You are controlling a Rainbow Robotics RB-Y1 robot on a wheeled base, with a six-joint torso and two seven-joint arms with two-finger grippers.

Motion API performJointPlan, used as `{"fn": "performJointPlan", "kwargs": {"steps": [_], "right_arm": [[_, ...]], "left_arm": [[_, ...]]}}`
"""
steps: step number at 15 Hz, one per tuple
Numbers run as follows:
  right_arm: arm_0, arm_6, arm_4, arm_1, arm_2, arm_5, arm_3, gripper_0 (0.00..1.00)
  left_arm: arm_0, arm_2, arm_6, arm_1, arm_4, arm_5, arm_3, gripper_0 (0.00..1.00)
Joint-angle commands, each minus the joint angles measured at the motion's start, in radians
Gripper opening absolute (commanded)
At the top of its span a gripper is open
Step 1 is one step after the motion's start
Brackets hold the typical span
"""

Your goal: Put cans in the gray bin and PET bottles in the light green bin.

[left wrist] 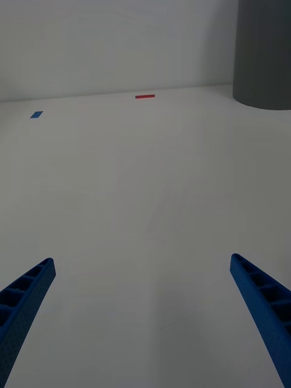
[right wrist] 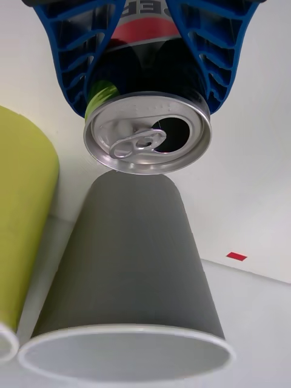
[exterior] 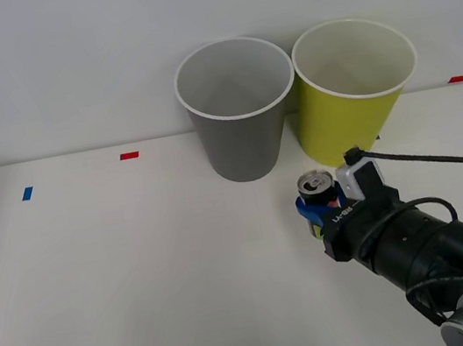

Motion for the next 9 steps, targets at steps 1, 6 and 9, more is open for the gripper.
{"fn": "performJointPlan", "kwargs": {"steps": [1, 6, 9], "right_arm": [[-0.065, -0.127, 0.087, 0.005, -0.013, 0.201, -0.149, 0.00], [-0.175, -0.151, -0.018, 0.001, -0.066, 0.236, -0.159, 0.00], [-0.272, -0.136, -0.173, 0.030, -0.151, 0.398, -0.198, 0.00]], "left_arm": [[0.000, 0.000, 0.000, 0.000, 0.000, 0.000, 0.000, 1.00], [0.000, 0.000, 0.000, 0.000, 0.000, 0.000, 0.000, 1.00], [0.000, 0.000, 0.000, 0.000, 0.000, 0.000, 0.000, 1.00]]}}
